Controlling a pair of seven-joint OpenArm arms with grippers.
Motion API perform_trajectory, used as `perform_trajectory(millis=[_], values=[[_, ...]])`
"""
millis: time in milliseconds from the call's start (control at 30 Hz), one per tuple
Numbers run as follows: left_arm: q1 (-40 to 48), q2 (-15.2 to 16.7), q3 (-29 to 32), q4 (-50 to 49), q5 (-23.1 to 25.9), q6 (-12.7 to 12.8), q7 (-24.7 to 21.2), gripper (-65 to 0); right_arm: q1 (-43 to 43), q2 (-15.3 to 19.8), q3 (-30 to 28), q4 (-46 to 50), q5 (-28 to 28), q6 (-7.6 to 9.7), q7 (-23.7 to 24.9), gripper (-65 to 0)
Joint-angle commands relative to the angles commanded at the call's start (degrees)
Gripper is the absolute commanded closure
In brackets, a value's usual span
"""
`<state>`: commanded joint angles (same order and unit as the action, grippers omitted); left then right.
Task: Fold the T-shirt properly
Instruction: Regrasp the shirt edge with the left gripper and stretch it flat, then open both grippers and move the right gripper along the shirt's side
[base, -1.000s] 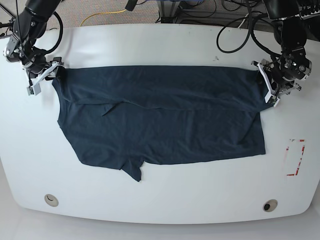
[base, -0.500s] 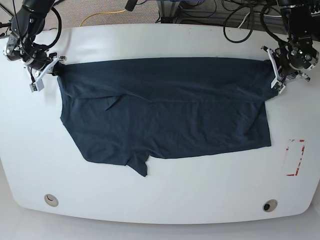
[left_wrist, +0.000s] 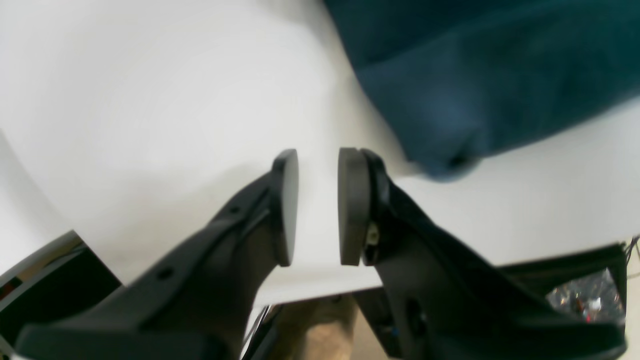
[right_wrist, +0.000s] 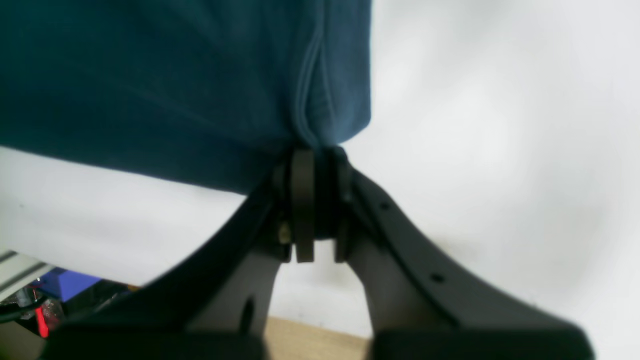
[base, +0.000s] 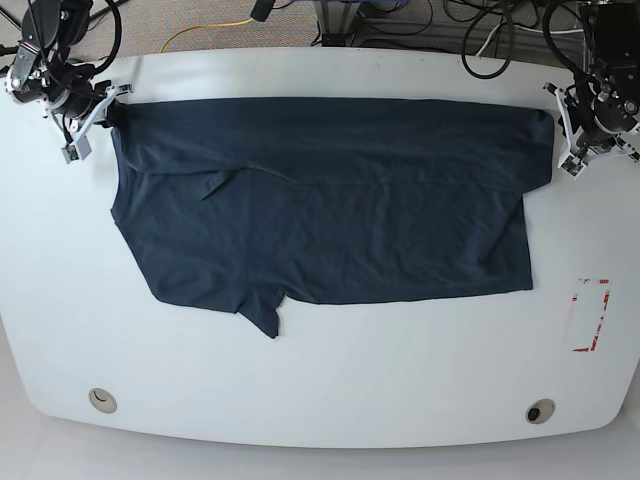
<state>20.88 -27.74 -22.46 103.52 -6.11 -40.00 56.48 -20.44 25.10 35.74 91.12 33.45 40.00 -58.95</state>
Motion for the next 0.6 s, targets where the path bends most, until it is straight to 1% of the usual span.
perform_trajectory(millis=[33, 133, 200, 267, 333, 433, 467, 533, 567, 600], values=[[-0.18, 0.0, 0.0, 1.32, -0.53, 0.0, 0.79, -12.1, 0.0, -0.09, 0.0, 0.0, 0.0, 0.0, -0.09, 0.0], [-0.26, 0.44, -2.11, 6.95, -3.6, 0.0, 5.8, -12.1, -0.09, -0.09, 0.0, 0.0, 0.09, 0.0, -0.09, 0.0], [-0.44, 0.97, -2.46, 8.09, -5.1, 0.0, 8.26, -12.1, 0.0, -0.09, 0.0, 0.0, 0.09, 0.0, -0.09, -0.5], [-2.46, 1.93, -2.46, 8.18, -5.71, 0.0, 8.88, -12.1, 0.09, -0.09, 0.0, 0.18, 0.09, 0.0, -0.09, -0.6], [-4.4, 2.73, -2.46, 8.18, -5.36, 0.0, 8.97, -12.1, 0.35, -0.09, 0.0, 2.37, 0.09, 0.0, -0.18, -0.8], [-4.57, 2.81, -2.55, 8.09, -5.36, 0.0, 8.97, -12.1, -0.7, -0.18, 0.0, 5.1, 0.09, 0.0, -0.62, -1.6], [-4.84, 2.9, -2.55, 8.09, -5.36, 0.0, 8.97, -12.1, -0.7, -0.18, 0.0, 5.71, 0.09, 0.0, -1.05, -4.0], [-5.36, 3.78, -2.37, 8.0, -5.36, 0.0, 8.79, -12.1, -0.18, -0.18, 0.09, 6.86, 0.09, 0.0, -1.67, -10.9], [-5.89, 4.75, -1.93, 8.0, -5.36, 0.0, 8.79, -12.1, -0.09, -0.18, 0.26, 7.82, 0.09, 0.0, -2.2, -17.1], [-6.15, 5.19, -1.67, 8.0, -5.36, 0.0, 8.79, -12.1, -0.26, -0.35, 0.97, 8.62, 0.09, 0.0, -2.64, -21.6]])
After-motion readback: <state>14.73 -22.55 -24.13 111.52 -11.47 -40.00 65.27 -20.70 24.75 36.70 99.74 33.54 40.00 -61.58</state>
